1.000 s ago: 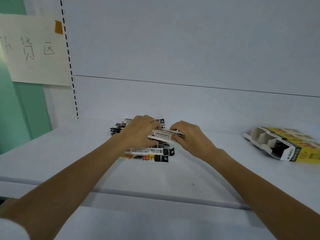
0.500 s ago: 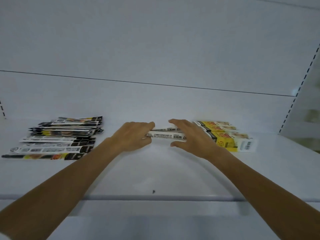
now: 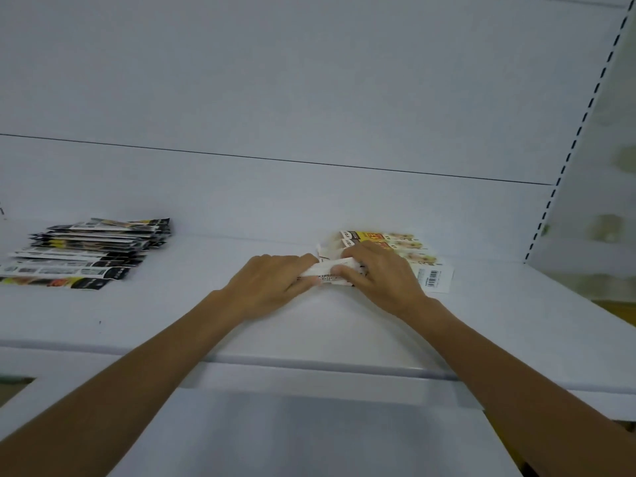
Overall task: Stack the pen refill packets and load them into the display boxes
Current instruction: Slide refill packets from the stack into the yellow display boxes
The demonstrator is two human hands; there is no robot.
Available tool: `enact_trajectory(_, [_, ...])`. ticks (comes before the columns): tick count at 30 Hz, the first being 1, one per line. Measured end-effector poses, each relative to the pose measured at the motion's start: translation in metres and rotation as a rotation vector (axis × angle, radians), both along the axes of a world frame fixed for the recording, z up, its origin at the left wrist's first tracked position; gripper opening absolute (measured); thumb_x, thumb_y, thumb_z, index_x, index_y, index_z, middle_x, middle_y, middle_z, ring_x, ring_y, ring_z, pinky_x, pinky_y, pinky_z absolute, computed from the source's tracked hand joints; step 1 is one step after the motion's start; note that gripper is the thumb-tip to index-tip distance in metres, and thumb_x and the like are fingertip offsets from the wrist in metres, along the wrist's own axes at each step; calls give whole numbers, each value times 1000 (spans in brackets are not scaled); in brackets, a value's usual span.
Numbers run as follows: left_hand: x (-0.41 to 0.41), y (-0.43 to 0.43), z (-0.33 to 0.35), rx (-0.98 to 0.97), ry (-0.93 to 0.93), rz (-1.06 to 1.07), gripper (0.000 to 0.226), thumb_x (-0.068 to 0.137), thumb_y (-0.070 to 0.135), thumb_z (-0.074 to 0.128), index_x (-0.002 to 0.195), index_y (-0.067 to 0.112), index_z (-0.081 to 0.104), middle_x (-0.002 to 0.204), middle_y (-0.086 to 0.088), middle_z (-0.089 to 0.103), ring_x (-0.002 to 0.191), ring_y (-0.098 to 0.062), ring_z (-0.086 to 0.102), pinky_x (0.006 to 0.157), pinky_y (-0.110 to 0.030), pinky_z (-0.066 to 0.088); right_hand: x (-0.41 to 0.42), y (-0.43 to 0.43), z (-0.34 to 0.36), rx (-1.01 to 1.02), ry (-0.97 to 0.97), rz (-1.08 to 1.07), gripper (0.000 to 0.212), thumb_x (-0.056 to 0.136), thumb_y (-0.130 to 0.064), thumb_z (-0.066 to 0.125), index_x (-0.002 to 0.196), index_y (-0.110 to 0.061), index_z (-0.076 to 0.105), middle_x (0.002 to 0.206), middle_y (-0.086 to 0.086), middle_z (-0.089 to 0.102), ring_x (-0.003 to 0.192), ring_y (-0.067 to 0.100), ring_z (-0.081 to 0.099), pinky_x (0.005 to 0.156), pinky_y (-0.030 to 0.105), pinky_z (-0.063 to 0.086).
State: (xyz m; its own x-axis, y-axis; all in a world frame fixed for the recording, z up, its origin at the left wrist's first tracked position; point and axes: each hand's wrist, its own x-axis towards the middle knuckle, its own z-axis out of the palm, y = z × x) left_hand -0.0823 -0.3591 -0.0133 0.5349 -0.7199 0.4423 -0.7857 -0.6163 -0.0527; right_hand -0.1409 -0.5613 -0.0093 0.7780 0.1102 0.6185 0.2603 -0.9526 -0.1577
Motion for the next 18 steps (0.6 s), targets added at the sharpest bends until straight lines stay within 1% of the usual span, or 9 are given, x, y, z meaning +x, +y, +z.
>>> enact_trajectory(1, [1,0,-3,-6,-34,7,74,77,66,1,123,28,45,102,6,61,84,-22,57,68,-31,40,-3,-6,0,-19,-14,0,75,77,-72,24,110,-18,65,112,-3,64,104,15,55,74,26,38])
enact_trajectory(3, [6,5,-5,-42,-62,30,77,74,61,-4,126,29,44,100,4,60,81,-24,57,70,-31,39,-8,-22,3,-53,-60,-41,89,76,-80,12,121,-20,60,127,0,58,118,21,49,93,34,36])
enact_trajectory(5, [9,11,-5,-82,-72,38,75,76,55,-2,128,26,45,95,0,60,70,-25,51,70,-31,36,-10,-44,9,-99,3,-201,96,68,-86,3,134,-32,46,145,-3,40,133,20,32,110,48,21])
enact_trajectory(7, [15,18,-6,-87,-104,51,75,77,47,-1,129,23,47,91,-2,59,62,-23,42,68,-31,34,-12,-69,7,-105,114,-354,93,63,-85,4,141,-41,31,154,-6,20,141,19,13,112,56,7])
enact_trajectory(9, [21,22,-8,-83,-131,81,70,81,42,1,130,23,48,90,-2,57,65,-24,48,68,-31,35,-15,-85,0,-95,203,-442,88,67,-86,10,143,-44,23,157,-6,10,144,21,5,110,60,3])
enact_trajectory(12, [33,23,-17,-80,-180,108,54,90,32,16,131,23,50,87,-2,57,71,-25,56,66,-29,30,-16,-93,-13,11,325,-419,70,81,-75,29,143,-41,27,157,-5,11,143,22,7,110,57,12])
enact_trajectory(15, [40,24,-21,-95,-194,108,41,95,21,30,129,23,53,85,-3,57,72,-25,56,67,-30,28,-15,-96,-16,82,264,-345,59,87,-61,39,140,-34,36,152,-6,25,139,19,15,106,47,29])
enact_trajectory(16, [42,25,-22,-94,-166,101,38,96,18,34,130,23,52,87,-4,56,74,-26,55,67,-31,29,-15,-98,-17,77,243,-326,58,88,-59,40,139,-33,38,151,-6,28,138,18,17,105,44,31])
enact_trajectory(18, [47,25,-20,-108,-194,73,37,94,15,40,128,22,53,85,-6,55,68,-25,51,63,-32,31,-14,-102,-20,71,217,-299,57,88,-56,42,139,-31,39,149,-5,32,136,18,20,106,41,31])
